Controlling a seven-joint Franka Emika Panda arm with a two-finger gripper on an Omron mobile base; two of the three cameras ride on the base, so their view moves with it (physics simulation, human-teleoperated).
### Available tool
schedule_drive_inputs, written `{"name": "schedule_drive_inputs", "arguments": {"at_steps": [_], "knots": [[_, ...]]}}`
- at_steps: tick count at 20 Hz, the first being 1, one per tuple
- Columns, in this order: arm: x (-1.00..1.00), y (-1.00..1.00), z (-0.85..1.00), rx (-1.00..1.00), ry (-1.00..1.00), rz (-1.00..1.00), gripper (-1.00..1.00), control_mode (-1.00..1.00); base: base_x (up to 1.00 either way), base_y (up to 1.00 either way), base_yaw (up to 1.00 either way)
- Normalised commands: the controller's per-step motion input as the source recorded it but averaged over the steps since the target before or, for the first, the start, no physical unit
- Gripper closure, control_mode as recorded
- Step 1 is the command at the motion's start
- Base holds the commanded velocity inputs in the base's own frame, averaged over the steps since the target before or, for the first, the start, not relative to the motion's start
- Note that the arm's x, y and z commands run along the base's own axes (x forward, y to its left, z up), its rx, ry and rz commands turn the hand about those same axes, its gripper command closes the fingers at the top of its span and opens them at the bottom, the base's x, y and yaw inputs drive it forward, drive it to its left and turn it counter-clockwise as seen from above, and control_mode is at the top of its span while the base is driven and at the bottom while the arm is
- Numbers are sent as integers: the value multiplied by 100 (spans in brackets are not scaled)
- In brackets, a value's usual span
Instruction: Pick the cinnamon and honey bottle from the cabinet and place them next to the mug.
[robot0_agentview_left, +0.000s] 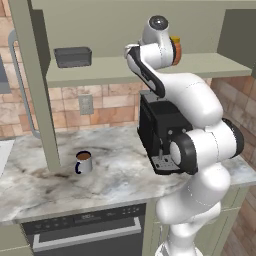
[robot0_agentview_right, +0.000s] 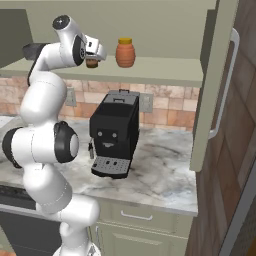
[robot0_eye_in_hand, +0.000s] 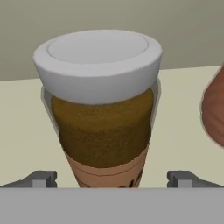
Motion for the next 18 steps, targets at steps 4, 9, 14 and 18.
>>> {"name": "schedule_drive_inputs", "arguments": {"at_steps": [4,9,14,18], "knots": [[5,0,0,0,0,0,-100,-100,0,0,0],[6,0,0,0,0,0,-100,-100,0,0,0],[11,0,-1,0,0,0,-100,-100,0,0,0],[18,0,-1,0,0,0,-100,-100,0,0,0]]}}
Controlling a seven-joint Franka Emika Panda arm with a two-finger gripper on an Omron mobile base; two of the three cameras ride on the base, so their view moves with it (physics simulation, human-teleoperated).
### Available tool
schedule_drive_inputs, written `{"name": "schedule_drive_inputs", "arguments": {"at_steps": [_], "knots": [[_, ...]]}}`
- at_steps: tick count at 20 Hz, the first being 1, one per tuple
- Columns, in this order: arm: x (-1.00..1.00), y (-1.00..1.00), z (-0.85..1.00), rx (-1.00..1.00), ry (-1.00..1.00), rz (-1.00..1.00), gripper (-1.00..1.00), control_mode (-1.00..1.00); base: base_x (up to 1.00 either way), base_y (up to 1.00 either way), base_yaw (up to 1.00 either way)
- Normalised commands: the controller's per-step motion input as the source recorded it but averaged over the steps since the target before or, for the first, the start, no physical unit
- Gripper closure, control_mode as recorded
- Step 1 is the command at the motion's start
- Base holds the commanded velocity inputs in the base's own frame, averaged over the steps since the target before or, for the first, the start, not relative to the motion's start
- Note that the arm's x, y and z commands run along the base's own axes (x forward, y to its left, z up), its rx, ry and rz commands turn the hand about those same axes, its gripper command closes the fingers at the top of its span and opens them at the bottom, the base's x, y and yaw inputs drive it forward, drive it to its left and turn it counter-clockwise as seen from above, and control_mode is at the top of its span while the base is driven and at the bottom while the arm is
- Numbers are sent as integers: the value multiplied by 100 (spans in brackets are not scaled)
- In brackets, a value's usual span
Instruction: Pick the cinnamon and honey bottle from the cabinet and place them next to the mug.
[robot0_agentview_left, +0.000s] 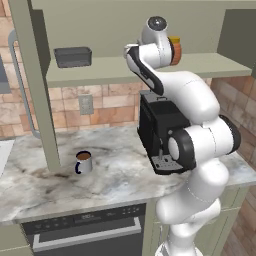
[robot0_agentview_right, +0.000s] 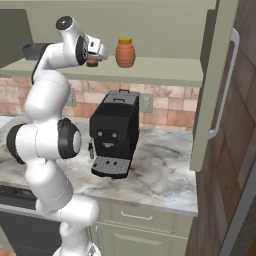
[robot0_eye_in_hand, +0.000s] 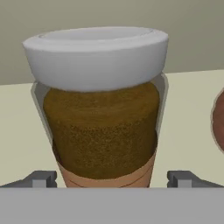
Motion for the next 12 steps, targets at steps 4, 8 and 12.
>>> {"name": "schedule_drive_inputs", "arguments": {"at_steps": [4,8,12], "knots": [[3,0,0,0,0,0,-100,-100,0,0,0],[0,0,0,0,0,0,-100,-100,0,0,0],[0,0,0,0,0,0,100,-100,0,0,0]]}}
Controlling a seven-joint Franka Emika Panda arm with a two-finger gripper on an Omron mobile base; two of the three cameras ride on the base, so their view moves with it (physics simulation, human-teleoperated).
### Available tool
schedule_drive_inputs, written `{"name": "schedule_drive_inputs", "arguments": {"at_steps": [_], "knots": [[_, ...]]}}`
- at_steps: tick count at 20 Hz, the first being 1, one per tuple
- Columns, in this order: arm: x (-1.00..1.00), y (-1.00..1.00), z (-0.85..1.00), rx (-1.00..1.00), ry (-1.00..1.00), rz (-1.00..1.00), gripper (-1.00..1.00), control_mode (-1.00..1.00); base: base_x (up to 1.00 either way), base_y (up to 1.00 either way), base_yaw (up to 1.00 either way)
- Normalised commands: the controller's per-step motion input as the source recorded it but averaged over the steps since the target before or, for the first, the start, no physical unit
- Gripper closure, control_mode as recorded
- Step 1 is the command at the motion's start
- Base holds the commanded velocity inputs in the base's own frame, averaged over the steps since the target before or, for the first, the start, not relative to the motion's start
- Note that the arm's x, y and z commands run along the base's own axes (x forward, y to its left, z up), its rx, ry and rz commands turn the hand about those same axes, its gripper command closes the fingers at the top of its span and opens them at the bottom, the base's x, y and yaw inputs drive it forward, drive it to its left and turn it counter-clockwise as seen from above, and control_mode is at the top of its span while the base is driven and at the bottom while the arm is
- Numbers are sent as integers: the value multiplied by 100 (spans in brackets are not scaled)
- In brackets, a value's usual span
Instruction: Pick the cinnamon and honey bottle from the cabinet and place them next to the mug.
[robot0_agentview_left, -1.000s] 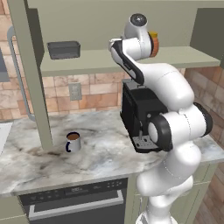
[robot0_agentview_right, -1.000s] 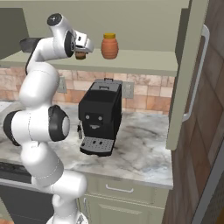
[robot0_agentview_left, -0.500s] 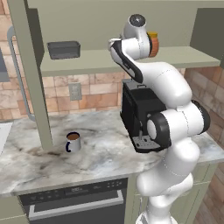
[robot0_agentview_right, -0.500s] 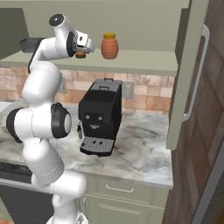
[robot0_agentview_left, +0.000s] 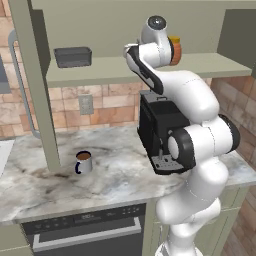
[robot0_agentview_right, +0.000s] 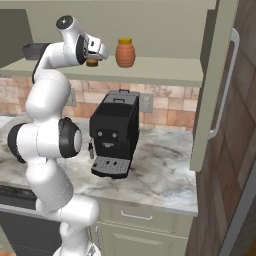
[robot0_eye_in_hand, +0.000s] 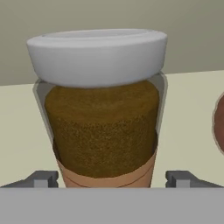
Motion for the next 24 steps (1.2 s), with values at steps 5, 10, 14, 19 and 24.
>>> {"name": "schedule_drive_inputs", "arguments": {"at_steps": [5,10,14,19,24], "knots": [[0,0,0,0,0,0,100,-100,0,0,0],[-7,0,0,0,0,0,100,-100,0,0,0],[-30,10,0,0,0,2,100,-100,0,0,0],[-61,28,0,0,-5,5,100,-100,0,0,0],[-73,35,0,0,-6,6,100,-100,0,0,0]]}}
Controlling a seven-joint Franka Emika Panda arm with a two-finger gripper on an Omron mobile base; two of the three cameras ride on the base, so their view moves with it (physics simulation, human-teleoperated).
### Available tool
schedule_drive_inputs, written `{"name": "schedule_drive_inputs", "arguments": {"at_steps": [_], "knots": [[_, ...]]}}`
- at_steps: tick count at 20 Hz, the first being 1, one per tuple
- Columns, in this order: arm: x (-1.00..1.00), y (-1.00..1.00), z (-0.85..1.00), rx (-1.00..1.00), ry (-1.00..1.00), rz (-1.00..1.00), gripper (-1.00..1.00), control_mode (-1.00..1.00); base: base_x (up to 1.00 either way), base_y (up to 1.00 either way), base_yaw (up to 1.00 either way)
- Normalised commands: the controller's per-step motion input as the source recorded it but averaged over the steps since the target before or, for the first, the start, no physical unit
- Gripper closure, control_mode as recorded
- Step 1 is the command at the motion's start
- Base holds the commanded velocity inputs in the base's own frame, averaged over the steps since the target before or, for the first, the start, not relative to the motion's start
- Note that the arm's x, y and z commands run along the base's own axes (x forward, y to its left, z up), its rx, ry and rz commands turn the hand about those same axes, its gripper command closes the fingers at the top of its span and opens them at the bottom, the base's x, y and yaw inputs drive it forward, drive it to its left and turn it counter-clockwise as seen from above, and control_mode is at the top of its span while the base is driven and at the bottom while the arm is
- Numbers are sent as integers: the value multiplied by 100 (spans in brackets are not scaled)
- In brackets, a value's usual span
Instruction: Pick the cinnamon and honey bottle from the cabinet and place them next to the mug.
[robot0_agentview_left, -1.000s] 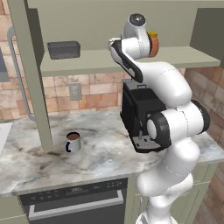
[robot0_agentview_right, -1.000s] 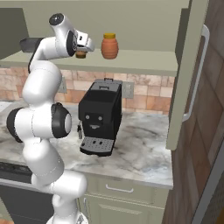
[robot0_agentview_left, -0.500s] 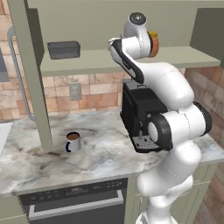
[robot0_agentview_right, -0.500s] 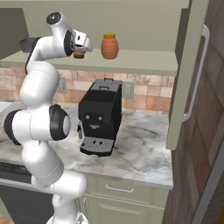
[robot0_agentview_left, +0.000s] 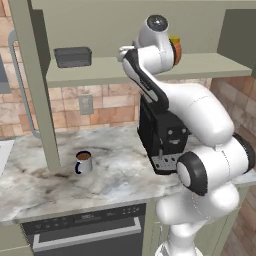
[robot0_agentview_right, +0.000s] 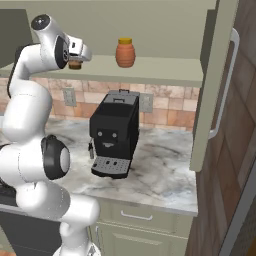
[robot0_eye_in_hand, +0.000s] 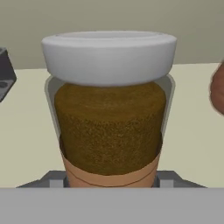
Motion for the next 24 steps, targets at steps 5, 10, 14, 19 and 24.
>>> {"name": "schedule_drive_inputs", "arguments": {"at_steps": [5,10,14,19,24], "knots": [[-78,21,0,0,-4,9,100,-100,0,0,0],[-82,4,-2,0,-1,13,100,-100,0,0,0],[-71,2,-17,0,0,15,100,-100,0,0,0],[-50,11,-28,0,4,16,100,-100,0,0,0],[-29,18,-22,0,6,18,100,-100,0,0,0]]}}
